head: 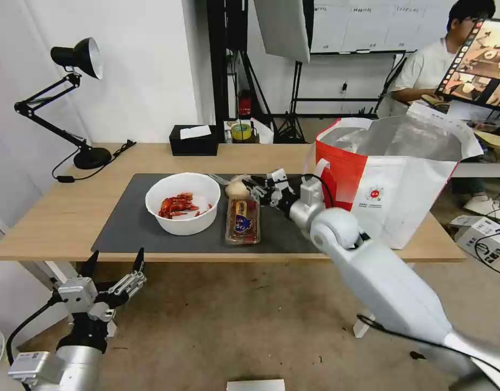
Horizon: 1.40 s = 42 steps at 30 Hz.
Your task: Pick up the trash from the table and place it into the takeout bag.
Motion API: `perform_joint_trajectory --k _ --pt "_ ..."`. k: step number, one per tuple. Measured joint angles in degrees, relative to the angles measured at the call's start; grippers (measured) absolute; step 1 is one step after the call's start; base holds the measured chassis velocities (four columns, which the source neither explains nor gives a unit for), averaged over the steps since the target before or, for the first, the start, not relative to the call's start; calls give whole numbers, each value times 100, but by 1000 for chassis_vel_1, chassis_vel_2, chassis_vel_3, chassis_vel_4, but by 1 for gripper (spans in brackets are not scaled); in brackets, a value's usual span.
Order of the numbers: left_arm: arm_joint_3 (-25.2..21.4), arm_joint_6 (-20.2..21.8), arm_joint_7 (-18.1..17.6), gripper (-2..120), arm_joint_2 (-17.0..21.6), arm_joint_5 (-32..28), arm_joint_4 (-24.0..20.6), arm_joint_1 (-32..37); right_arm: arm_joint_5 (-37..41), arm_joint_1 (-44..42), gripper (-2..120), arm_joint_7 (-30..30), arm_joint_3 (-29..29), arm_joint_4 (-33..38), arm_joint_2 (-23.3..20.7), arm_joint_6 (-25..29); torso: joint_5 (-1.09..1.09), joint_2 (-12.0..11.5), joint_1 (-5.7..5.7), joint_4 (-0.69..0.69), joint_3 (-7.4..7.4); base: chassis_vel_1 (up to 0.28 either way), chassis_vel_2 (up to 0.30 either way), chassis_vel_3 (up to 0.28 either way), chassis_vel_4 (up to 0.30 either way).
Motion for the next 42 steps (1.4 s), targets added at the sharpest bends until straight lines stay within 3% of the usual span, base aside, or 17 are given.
perform_joint_trajectory --k 2,16,29,42 --pt "17 0 6 100 6 -25 35 -55 44 193 0 -123 -190 -230 57 -70 -2 0 0 1 0 0 0 0 0" --pt "113 0 188 100 310 -360 297 -266 8 553 0 -539 -613 -1374 424 -107 0 0 0 0 0 0 0 0 0" --pt "194 3 323 100 527 -519 435 -364 45 630 0 -576 -680 -1441 428 -284 0 0 -1 0 -1 0 0 0 0" --pt "301 46 498 100 1029 -1071 545 -541 259 611 0 -415 -674 -1175 328 -352 0 0 -1 0 0 0 0 0 0"
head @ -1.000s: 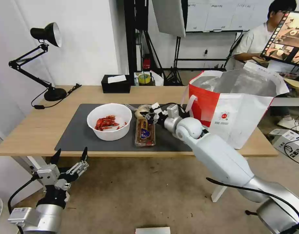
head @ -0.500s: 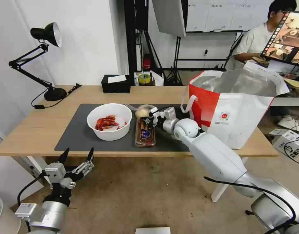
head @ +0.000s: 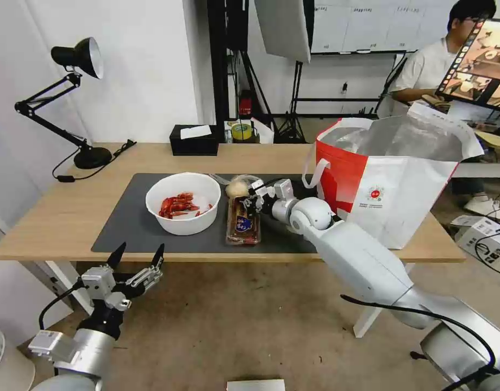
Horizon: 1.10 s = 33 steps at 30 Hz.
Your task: Pick up the trash from the table and place it into the takeout bag.
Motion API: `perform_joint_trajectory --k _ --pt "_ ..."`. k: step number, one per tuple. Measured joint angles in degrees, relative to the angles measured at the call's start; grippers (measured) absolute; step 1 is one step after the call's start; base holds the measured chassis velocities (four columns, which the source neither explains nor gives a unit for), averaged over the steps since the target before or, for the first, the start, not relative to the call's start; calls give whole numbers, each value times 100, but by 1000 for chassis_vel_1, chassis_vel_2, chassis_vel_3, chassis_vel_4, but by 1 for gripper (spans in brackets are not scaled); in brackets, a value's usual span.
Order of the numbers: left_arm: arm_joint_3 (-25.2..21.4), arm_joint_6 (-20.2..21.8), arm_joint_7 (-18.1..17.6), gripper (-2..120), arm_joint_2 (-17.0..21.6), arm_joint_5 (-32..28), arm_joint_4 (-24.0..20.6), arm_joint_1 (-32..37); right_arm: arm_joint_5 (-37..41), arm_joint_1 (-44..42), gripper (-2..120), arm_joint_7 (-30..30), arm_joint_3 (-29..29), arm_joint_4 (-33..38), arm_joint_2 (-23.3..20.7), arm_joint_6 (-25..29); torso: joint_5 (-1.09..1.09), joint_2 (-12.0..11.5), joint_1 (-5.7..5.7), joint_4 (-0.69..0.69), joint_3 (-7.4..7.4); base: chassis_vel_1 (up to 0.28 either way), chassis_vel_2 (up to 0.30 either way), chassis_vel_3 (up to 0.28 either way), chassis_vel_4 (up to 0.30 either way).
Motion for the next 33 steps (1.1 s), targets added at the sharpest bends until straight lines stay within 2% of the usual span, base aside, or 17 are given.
perform_joint_trajectory --k 3,6,7,10,11,13,14,17,18,21,22,25,29,32,33 --pt "80 29 15 100 143 -120 23 -39 36 1 0 34 43 105 -49 1 -1 0 0 0 0 0 0 0 0" --pt "232 252 22 100 522 -731 30 -192 97 -10 0 86 133 265 -121 6 -1 1 0 -1 0 0 0 0 0" --pt "232 252 22 100 522 -731 30 -192 97 -10 0 86 133 265 -121 6 -1 1 0 -1 0 0 0 0 0" --pt "332 604 -32 100 993 -1737 11 -421 150 -10 0 104 182 340 -135 17 0 1 0 0 0 0 0 0 0" --pt "332 604 -32 100 993 -1737 11 -421 150 -10 0 104 182 340 -135 17 0 1 0 0 0 0 0 0 0" --pt "405 931 -119 100 1369 -2636 -13 -642 175 -24 0 106 208 422 -136 26 -1 1 0 -1 0 0 0 0 0" --pt "405 931 -119 100 1369 -2636 -13 -642 175 -24 0 106 208 422 -136 26 -1 1 0 -1 0 0 0 0 0" --pt "463 1536 -303 100 1797 -4268 -40 -993 194 -30 0 106 196 483 -98 38 -1 1 0 0 0 0 0 0 0" --pt "463 1536 -303 100 1797 -4268 -40 -993 194 -30 0 106 196 483 -98 38 -1 1 0 0 0 0 0 0 0" --pt "562 2064 -493 100 2078 -5712 93 -1375 192 -34 0 106 151 497 -78 45 0 1 0 0 0 0 0 0 0" --pt "562 2064 -493 100 2078 -5712 93 -1375 192 -34 0 106 151 497 -78 45 0 1 0 0 0 0 0 0 0" --pt "797 2215 -539 100 2269 -6261 606 -1732 182 -68 0 114 145 498 -69 54 -1 0 1 0 0 0 0 0 0" --pt "951 2233 -541 100 2336 -6324 870 -1925 174 -88 0 130 155 507 -71 56 -1 0 1 1 0 0 0 0 0" --pt "1355 2295 -636 100 2393 -6216 1173 -2379 163 -120 0 156 179 536 -90 58 0 0 0 0 0 0 0 0 0" --pt "1355 2295 -636 100 2393 -6216 1173 -2379 163 -120 0 156 179 536 -90 58 0 0 0 0 0 0 0 0 0"
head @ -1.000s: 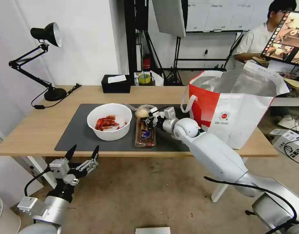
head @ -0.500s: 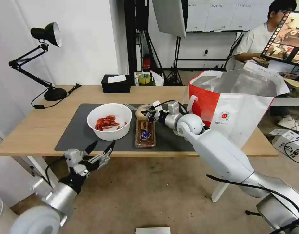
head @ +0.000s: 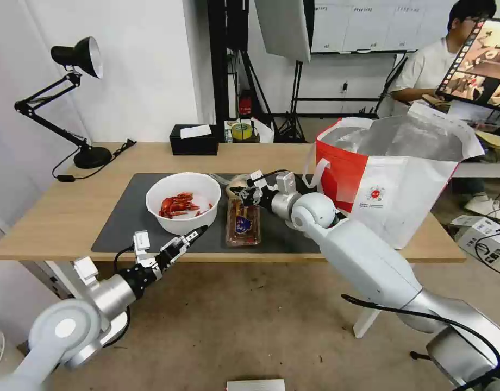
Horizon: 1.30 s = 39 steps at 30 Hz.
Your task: Pick up the trash from the table and place it into the takeout bag.
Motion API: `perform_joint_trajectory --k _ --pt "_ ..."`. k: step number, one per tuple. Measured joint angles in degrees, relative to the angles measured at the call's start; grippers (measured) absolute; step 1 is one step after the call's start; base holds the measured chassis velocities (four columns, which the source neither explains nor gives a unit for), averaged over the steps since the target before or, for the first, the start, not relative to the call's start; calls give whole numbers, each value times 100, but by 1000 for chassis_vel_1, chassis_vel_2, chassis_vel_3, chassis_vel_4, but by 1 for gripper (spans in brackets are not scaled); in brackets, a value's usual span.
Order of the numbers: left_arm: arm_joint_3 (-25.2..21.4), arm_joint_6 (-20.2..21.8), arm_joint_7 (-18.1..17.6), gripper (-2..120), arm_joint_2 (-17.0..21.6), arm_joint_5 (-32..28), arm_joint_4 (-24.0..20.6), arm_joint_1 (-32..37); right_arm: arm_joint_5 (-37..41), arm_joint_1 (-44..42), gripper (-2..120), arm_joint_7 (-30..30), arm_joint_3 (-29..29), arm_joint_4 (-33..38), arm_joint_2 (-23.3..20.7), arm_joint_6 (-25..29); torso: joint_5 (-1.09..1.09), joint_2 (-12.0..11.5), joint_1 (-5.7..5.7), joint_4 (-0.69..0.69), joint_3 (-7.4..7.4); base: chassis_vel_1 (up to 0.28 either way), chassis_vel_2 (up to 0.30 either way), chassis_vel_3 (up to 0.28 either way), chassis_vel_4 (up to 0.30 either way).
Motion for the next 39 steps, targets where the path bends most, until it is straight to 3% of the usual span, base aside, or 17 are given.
perform_joint_trajectory --k 14,34,39 --pt "1180 147 -696 100 28 509 648 -1274 -22 -55 0 83 93 -3 -20 2 1 0 0 0 0 0 0 0 0" --pt "1961 20 -1219 100 -10 639 1088 -2121 -45 -196 0 95 161 33 -107 2 1 0 0 0 0 0 0 0 0" --pt "2147 -82 -1611 100 -125 582 1162 -2303 -46 -205 0 98 179 55 -106 2 0 0 0 0 0 0 0 0 0"
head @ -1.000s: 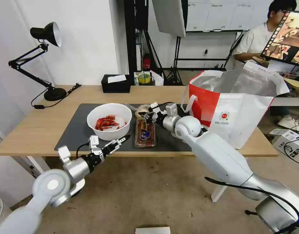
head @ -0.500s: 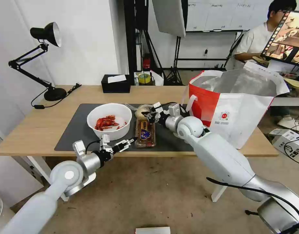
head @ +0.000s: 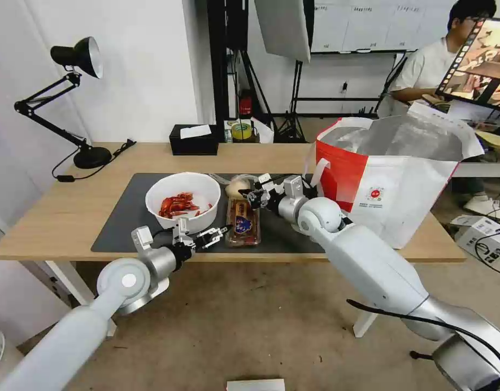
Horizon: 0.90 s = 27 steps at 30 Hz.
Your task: Pick up the trash from the table and place it into the takeout bag.
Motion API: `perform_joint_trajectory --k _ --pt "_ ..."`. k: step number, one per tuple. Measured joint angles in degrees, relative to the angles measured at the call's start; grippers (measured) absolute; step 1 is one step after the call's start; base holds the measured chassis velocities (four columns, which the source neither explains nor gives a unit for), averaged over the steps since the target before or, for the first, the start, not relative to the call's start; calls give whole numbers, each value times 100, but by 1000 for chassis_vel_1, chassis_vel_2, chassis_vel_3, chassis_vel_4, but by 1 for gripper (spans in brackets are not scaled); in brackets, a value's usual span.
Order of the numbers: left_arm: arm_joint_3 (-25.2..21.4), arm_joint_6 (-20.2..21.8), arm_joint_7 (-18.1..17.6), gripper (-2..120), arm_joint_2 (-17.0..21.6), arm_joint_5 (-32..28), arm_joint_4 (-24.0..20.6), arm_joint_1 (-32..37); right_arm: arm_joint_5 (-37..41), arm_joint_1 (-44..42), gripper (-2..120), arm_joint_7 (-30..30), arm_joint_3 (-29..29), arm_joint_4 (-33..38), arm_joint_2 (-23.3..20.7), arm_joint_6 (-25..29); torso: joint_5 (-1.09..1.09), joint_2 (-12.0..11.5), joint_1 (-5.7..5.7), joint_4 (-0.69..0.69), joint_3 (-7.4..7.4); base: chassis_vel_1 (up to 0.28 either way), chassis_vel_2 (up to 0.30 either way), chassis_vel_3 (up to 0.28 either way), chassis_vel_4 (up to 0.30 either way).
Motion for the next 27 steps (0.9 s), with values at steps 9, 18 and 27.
perform_joint_trajectory --k 9,18,27 --pt "106 -31 -487 100 -215 -404 1 -229 0 -26 0 3 37 3 25 0 0 0 0 0 0 0 0 0 0" --pt "253 -51 -564 100 -412 -431 14 -331 -2 -41 0 7 86 -6 24 1 0 0 0 0 0 0 0 0 0" --pt "388 -106 -655 100 -542 -478 16 -449 -2 -73 0 8 134 1 3 4 0 0 0 0 0 0 0 0 0"
